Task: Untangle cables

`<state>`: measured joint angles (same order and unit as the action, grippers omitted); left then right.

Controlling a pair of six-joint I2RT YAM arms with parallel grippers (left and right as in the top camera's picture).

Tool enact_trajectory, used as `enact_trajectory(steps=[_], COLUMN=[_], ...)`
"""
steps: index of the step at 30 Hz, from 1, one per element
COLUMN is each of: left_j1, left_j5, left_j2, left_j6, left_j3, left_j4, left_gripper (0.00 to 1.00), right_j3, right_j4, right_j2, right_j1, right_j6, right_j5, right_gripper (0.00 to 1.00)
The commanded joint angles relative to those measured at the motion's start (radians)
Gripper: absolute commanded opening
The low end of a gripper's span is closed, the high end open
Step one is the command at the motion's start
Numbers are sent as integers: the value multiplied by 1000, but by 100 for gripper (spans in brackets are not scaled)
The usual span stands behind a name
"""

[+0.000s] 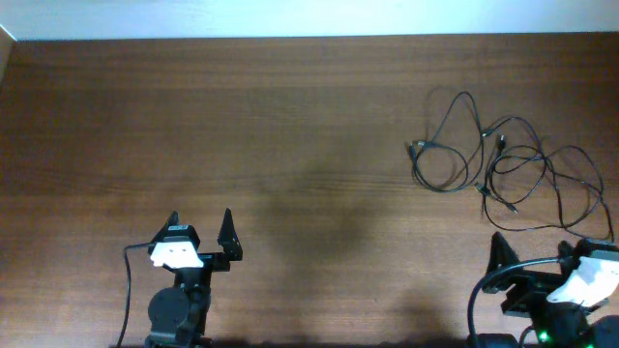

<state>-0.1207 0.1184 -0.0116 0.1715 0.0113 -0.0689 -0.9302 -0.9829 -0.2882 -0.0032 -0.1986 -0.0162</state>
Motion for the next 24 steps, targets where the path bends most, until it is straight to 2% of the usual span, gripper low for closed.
enact_trajectory(steps=[1, 6, 8, 12, 15, 17, 19, 24], left_j1=[8, 8, 8, 8, 8, 8, 8, 8], left_j5=[-7, -7, -7, -7, -7, -7, -7, -7], left_j2=[6, 6, 6, 6, 6, 6, 6, 6], left_j6=[-20, -20, -20, -20, -20, -20, -20, -20], left_j3=[-2, -2, -2, -2, -2, -2, -2, -2], left_j4=[-7, -7, -7, -7, -7, -7, -7, -7], left_gripper=[99, 99, 99, 99, 99, 99, 99, 99], right_j3=[140, 344, 391, 644, 802, 875, 914, 925], right_j4=[105, 329, 422, 1072, 1420, 1489, 1488, 1243], right_j2=[121, 285, 284, 284, 284, 284, 284, 285], right_j1=[3, 3, 3, 3, 3, 19, 51, 77], right_j6=[0, 0, 0, 1, 1, 1, 1, 5], right_j5=[77, 93, 92, 87, 82, 51, 2, -26], right_gripper=[99, 99, 99, 99, 99, 99, 99, 99])
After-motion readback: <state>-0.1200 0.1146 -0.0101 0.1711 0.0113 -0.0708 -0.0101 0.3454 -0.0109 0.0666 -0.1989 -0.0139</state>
